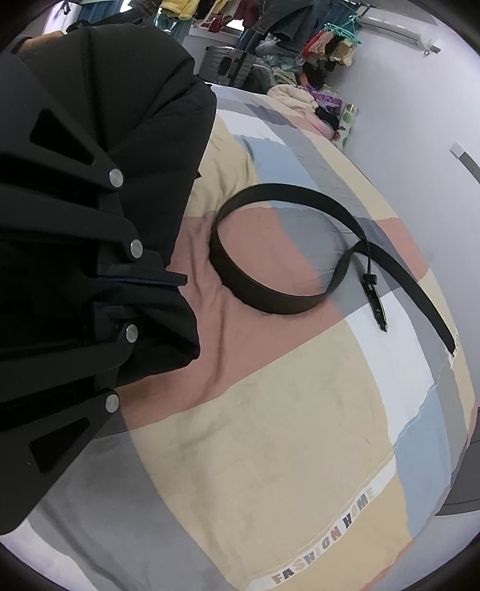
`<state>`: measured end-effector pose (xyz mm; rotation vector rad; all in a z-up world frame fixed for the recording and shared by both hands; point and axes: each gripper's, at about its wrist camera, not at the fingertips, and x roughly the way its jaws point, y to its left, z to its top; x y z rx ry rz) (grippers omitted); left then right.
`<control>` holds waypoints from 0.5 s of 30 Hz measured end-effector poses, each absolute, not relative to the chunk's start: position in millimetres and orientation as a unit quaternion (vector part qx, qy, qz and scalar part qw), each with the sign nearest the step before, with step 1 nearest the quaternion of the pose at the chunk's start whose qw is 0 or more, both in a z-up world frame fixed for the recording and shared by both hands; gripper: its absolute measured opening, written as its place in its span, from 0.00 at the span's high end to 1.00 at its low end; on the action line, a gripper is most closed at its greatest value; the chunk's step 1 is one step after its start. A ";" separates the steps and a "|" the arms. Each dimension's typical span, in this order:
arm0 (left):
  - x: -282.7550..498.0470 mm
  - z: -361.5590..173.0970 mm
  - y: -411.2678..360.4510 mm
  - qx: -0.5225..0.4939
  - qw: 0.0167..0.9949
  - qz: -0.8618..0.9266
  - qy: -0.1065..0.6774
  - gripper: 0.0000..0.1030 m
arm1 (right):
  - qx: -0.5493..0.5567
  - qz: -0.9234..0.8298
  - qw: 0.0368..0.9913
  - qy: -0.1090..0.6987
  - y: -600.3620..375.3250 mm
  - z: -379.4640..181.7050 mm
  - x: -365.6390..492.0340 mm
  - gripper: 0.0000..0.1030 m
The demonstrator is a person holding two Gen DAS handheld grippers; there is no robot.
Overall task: Fold large clothes
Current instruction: 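Carry the held hem over the hood with both grippers and lower it, then press the folded jacket flat with both grippers and open them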
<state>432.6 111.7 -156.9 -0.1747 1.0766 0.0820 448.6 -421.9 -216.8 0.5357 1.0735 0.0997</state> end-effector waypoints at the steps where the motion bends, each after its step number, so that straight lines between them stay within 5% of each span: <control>1: 428.9 -157.9 112.4 -0.086 0.849 0.034 0.520 0.93 | 0.252 0.052 0.822 0.507 -421.6 -214.2 445.3 0.96; 10: 360.8 -113.7 141.1 -0.166 0.839 -0.017 0.518 0.88 | 0.291 0.062 0.803 0.516 -433.7 -169.1 396.2 0.83; 11: 349.5 -104.2 146.1 -0.176 0.839 -0.021 0.514 0.81 | 0.286 0.065 0.805 0.516 -434.5 -159.0 388.4 0.77; 12: 341.0 -96.6 149.3 -0.183 0.839 -0.026 0.511 0.76 | 0.281 0.066 0.808 0.513 -435.5 -149.2 381.1 0.61; 13: 330.4 -87.0 153.2 -0.191 0.841 -0.033 0.505 0.57 | 0.274 0.067 0.814 0.507 -437.3 -135.7 370.9 0.45; 14: 320.5 -77.2 156.2 -0.194 0.844 -0.037 0.498 0.33 | 0.269 0.069 0.819 0.502 -437.7 -126.3 364.1 0.41; 15: 310.1 -66.6 159.1 -0.195 0.850 -0.039 0.488 0.24 | 0.263 0.074 0.824 0.497 -437.2 -116.4 357.2 0.41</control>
